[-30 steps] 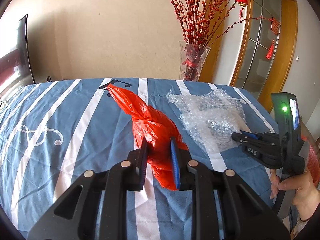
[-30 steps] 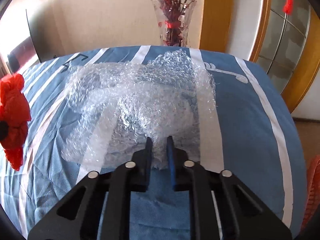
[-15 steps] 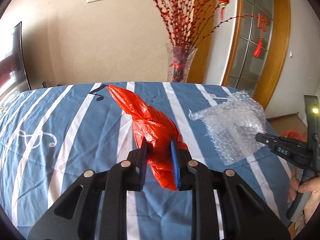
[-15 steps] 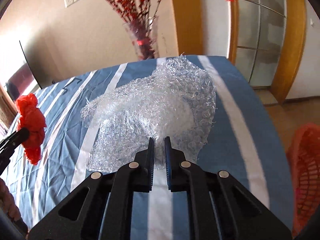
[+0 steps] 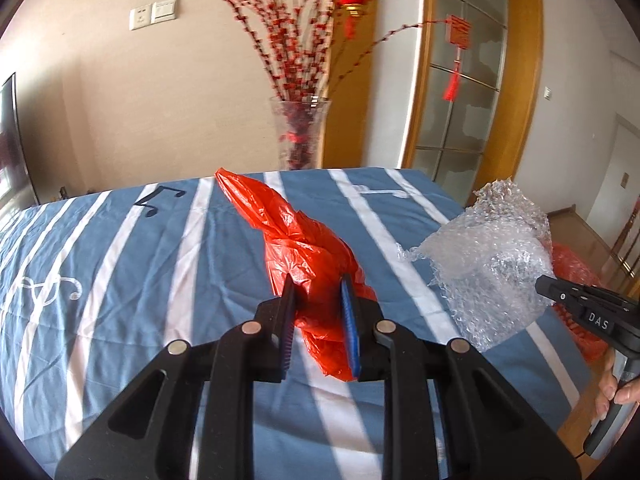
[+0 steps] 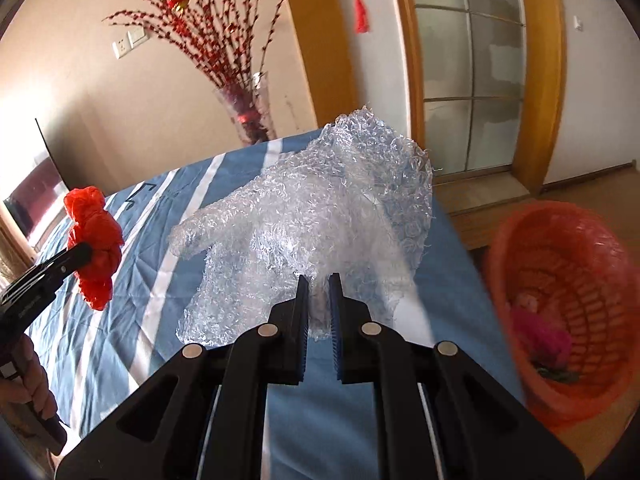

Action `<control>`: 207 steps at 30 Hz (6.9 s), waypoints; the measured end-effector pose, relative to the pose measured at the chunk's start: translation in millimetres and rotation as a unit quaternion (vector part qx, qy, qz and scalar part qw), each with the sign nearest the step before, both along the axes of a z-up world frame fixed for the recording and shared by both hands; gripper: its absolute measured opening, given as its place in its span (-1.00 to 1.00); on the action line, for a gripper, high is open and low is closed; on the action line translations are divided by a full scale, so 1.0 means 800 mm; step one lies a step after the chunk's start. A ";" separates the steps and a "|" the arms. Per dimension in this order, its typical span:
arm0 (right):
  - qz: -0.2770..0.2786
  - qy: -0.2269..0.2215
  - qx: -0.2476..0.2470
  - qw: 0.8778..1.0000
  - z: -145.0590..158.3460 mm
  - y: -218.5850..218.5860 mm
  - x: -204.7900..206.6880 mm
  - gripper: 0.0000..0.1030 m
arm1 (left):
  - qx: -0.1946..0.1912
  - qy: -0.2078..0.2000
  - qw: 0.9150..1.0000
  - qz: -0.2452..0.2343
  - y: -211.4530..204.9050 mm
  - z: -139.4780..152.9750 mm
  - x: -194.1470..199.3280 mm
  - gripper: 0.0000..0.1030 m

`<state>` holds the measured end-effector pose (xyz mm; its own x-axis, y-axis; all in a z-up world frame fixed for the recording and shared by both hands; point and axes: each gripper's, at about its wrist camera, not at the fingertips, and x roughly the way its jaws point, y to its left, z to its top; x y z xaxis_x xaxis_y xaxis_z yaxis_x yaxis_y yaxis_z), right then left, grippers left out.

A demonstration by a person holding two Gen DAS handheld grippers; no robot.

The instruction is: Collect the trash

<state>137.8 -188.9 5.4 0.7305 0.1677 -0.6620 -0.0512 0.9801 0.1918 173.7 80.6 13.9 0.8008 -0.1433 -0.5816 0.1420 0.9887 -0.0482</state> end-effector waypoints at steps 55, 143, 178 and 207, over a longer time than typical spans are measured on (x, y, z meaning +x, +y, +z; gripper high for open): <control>-0.237 -0.041 0.094 0.966 -0.026 -0.319 -0.114 -0.01 | -0.033 0.110 0.960 -0.254 -0.434 -0.078 0.013 -0.15; -0.264 -0.113 -0.112 0.951 0.003 -0.110 -0.263 0.79 | 0.015 -0.079 0.997 0.016 -0.171 -0.017 -0.193 0.92; -0.259 -0.111 -0.110 0.953 0.003 -0.106 -0.260 0.79 | 0.015 -0.075 0.997 0.014 -0.173 -0.019 -0.196 0.92; -0.255 -0.106 -0.107 0.955 -0.005 -0.102 -0.261 0.79 | 0.018 -0.069 0.997 0.016 -0.167 -0.028 -0.196 0.92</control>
